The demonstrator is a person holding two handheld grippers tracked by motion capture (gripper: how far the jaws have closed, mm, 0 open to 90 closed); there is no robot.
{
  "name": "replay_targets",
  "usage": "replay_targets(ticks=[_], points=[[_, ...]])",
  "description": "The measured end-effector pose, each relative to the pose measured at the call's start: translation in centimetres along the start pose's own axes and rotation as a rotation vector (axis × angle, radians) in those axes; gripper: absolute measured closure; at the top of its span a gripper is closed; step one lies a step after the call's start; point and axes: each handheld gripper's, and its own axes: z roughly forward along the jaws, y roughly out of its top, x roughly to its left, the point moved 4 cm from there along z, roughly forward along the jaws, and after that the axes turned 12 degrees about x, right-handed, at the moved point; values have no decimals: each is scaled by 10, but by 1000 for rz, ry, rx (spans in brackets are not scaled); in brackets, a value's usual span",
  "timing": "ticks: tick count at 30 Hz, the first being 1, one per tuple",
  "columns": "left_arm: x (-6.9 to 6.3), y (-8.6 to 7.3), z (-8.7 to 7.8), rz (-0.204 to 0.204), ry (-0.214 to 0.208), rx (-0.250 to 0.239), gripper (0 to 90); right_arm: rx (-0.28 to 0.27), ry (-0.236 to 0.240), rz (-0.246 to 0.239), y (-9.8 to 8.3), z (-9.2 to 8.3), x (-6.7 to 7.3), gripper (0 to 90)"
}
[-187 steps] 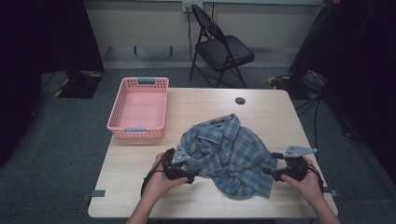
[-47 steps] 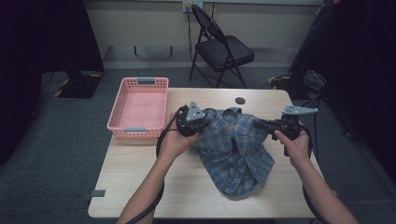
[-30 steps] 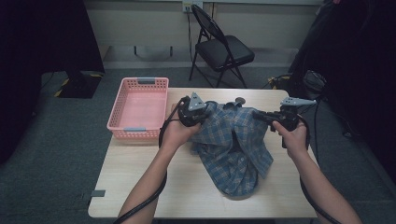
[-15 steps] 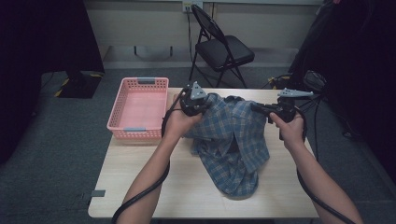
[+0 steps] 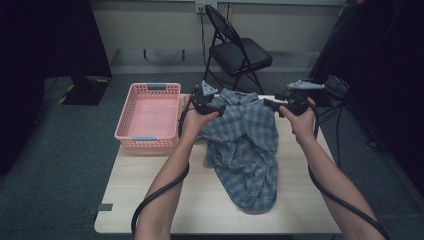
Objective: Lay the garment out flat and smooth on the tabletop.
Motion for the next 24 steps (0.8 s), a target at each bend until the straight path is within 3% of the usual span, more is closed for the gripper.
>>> replay_targets(ticks=[1,2,3,5,6,7,11,12,13,14,16,24], points=[[-11,-15,-1,17,-34,18,275,43,38,-59,-19,1,14,320],[-11,-15,-1,17,-34,18,272,55,42,-83,-29,0,20,314],[-22,-30,-2,29,-70,32,266,67,51,-103,-38,0,27,304],[-32,-45,-3,47,-88,48,254,94,75,-139,-56,-1,39,295],[-32,-45,-3,47,-88,48,253,106,82,-155,-65,-2,44,291],[-43,-57,-6,61,-102,53,251,112,87,-160,-73,-2,49,289],[-63,-78,-8,82,-135,61,240,155,83,-174,-105,-4,59,285],[-63,-78,-8,82,-135,61,239,155,83,-174,-105,-4,59,285],[-72,-87,-7,104,-140,77,238,163,81,-162,-117,-6,62,282],[-72,-87,-7,104,-140,77,238,163,81,-162,-117,-6,62,282],[-81,-100,-4,124,-140,103,237,187,83,-147,-134,-7,66,280],[-93,-125,5,143,-157,161,222,247,52,-179,-167,-4,73,263]])
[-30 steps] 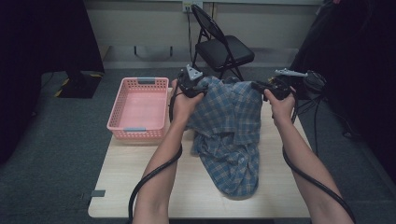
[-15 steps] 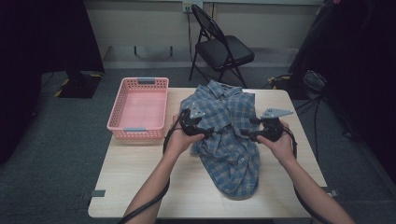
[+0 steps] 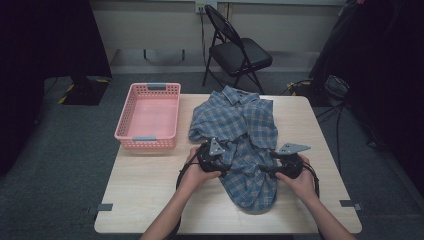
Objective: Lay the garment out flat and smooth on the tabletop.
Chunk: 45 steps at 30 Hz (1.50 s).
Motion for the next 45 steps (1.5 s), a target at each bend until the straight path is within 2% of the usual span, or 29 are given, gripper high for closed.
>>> replay_targets(ticks=[3,5,9,12,14,18,23,31,33,35,38,42,45], points=[[-5,-9,5,16,-1,29,217,10,8,4,-5,3,2,259],[-7,-12,7,25,3,43,214,18,6,16,-8,4,2,257],[-9,-15,8,44,7,64,203,36,2,10,-10,7,3,256],[-11,-19,12,62,8,92,179,39,15,27,-13,9,4,256],[-12,-20,13,49,5,83,163,41,28,37,-15,12,4,256],[-11,-22,13,46,-6,76,153,37,36,47,-16,13,4,256],[-10,-25,15,35,-30,44,144,28,46,62,-17,14,4,254],[-9,-26,14,35,-33,42,144,28,47,63,-17,15,4,250],[-9,-26,14,32,-35,43,145,27,41,74,-17,14,5,240],[-9,-26,15,32,-34,42,145,30,9,51,-16,12,7,235],[-9,-26,15,32,-34,43,145,31,5,45,-12,7,7,235],[-9,-26,15,31,-36,44,145,-16,-5,44,1,-3,6,250],[-9,-26,15,31,-36,45,146,-53,-25,30,16,-9,4,301]])
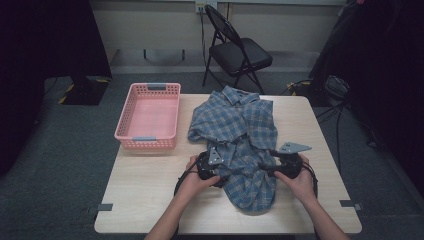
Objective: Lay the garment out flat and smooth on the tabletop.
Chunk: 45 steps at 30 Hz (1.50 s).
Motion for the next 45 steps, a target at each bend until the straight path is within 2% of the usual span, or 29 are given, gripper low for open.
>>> replay_targets(ticks=[4,6,9,11,12,13,16,20,23,24,27,34,38,45], points=[[0,0,0,0,0,-1,145,-46,12,-16,27,0,-1,434],[0,0,0,1,1,0,145,-61,22,0,37,3,-2,441],[0,0,0,0,1,-1,146,-62,2,0,52,12,-4,469],[0,0,0,0,1,0,145,-48,24,11,58,20,-5,490],[0,0,0,0,0,0,145,-46,28,9,60,23,-5,490],[0,0,0,0,0,0,146,-41,8,3,62,26,-5,490],[0,0,0,-1,0,1,146,-44,13,-7,70,33,-4,537],[0,0,0,0,0,0,145,-36,-40,-29,75,37,-7,681],[0,0,0,0,0,0,145,-31,-18,-20,76,37,-11,799],[0,0,0,0,0,0,145,-30,-10,-21,76,37,-12,846],[0,0,0,0,0,0,145,-23,8,-20,76,33,-14,880],[0,0,0,0,1,0,145,-47,22,13,77,12,-28,887],[0,0,0,-1,1,-1,145,-71,29,56,78,-3,-41,887],[0,0,0,1,1,-1,145,-92,12,95,76,-24,-60,888]])
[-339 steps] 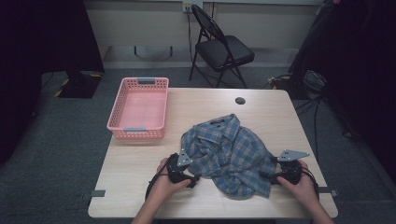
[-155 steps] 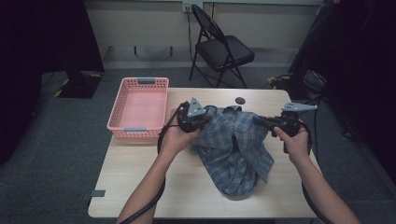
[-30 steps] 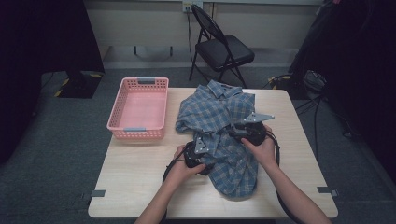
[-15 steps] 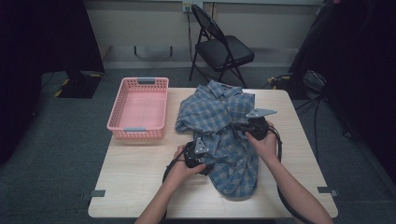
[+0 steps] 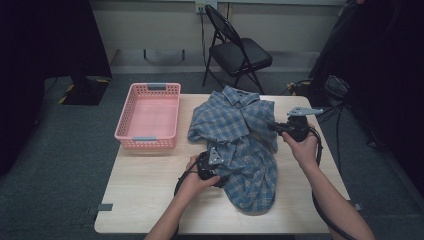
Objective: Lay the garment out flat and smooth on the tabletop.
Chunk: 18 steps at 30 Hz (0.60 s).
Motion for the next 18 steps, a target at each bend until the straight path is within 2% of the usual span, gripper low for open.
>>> replay_targets(ticks=[5,10,18], points=[[0,0,0,-1,0,-1,146,-13,-6,33,0,-12,-10,888],[0,0,0,0,1,0,145,-26,-28,39,2,-23,-18,888],[0,0,0,0,1,0,146,-45,-55,76,0,-38,-34,888]])
